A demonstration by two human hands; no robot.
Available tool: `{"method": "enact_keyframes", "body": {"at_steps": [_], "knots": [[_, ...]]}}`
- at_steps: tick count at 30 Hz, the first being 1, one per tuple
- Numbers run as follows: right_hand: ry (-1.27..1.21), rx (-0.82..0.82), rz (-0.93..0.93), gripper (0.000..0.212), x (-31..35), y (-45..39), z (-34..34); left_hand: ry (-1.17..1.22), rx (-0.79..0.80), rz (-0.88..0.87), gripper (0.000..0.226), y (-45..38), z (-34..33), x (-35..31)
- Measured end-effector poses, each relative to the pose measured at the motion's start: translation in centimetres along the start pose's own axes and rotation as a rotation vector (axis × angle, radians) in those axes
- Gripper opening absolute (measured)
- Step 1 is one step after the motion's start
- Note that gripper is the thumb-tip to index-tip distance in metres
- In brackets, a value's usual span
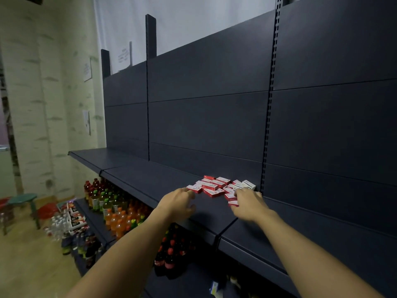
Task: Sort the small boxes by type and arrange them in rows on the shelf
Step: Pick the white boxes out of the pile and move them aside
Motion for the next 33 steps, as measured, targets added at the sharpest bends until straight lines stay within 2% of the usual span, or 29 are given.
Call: {"method": "enact_keyframes", "body": {"at_steps": [6,12,16,20,25,30,33], "knots": [[0.029,-0.036,-0.015,0.041,-2.5,-5.3,-2.0,0.029,0.016,-0.069,0.044,-7.1,-3.1,-0.1],[0.029,-0.039,-0.129,0.044,-7.4,-10.0,-3.8,0.065,0.022,-0.169,0.041,-14.2,-5.2,-2.0],[0.04,-0.045,-0.182,0.04,-9.3,-12.0,-5.2,0.089,0.029,-0.233,0.043,-17.2,-6.8,-3.3],[0.014,-0.03,-0.225,0.045,-10.7,-12.7,-6.3,0.114,0.051,-0.3,0.046,-19.5,-8.4,-4.3],[-0.05,-0.132,-0.291,0.041,-12.1,-13.2,-7.0,0.196,-0.02,-0.358,0.047,-22.5,-9.3,-5.0],[-0.135,-0.232,-0.367,0.045,-12.9,-13.2,-8.1,0.315,-0.01,-0.395,0.049,-24.9,-11.2,-5.9],[-0.179,-0.277,-0.382,0.048,-13.3,-13.6,-8.4,0.32,-0.009,-0.482,0.044,-25.8,-12.4,-6.5]]}}
Point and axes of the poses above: each hand's wrist, its own y-axis away from the middle knuckle, its own z-axis out of the back of the hand, x = y × z, the point moved 2 cm from there along -y, towards the middle knuckle, and after that the axes turned 4 degrees about z, right-handed, at the moved point
